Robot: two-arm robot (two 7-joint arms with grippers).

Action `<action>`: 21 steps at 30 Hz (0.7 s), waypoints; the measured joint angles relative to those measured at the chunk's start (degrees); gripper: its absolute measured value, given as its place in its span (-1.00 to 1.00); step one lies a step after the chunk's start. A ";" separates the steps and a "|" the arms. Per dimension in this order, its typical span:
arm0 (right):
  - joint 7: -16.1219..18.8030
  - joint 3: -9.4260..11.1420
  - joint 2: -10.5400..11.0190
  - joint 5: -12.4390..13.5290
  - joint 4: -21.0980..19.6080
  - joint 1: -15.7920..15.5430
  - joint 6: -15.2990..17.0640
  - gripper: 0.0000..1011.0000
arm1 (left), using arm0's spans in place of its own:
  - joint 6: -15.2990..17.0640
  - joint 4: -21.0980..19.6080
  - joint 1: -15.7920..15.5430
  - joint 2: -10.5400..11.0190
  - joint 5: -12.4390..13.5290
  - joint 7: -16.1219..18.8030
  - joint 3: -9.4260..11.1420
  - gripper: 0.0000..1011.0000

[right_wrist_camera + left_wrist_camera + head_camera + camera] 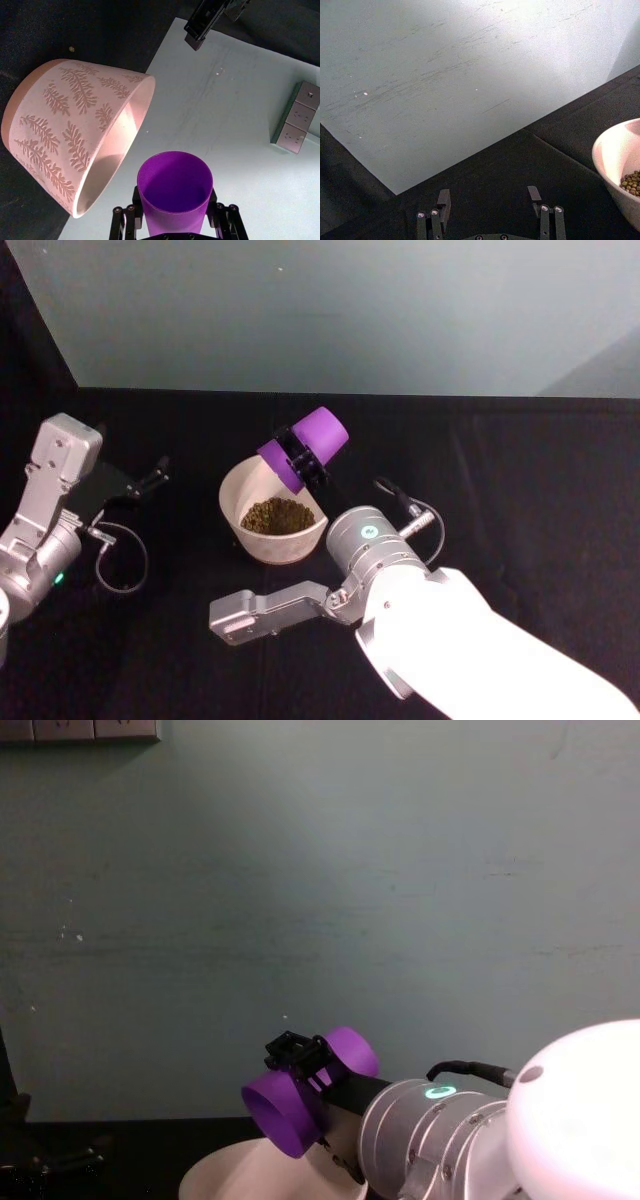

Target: Pick up the cup and pour the mung beans from the cup into the bowl.

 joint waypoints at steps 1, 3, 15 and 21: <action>0.00 0.00 0.00 0.00 0.00 0.00 0.00 0.43 | 0.00 0.00 0.00 0.00 0.00 0.00 0.00 0.98; -0.05 0.20 0.00 0.18 -0.18 -0.09 -0.08 0.43 | 0.00 0.00 0.00 0.00 0.00 0.00 0.00 0.98; -2.26 8.69 -1.55 12.75 -3.70 -3.23 0.97 0.43 | 0.00 0.00 0.00 0.00 0.00 0.00 0.00 0.98; -3.28 14.96 -4.08 20.63 -4.90 -5.20 2.53 0.43 | 0.00 0.00 0.00 0.00 0.00 0.00 0.00 0.98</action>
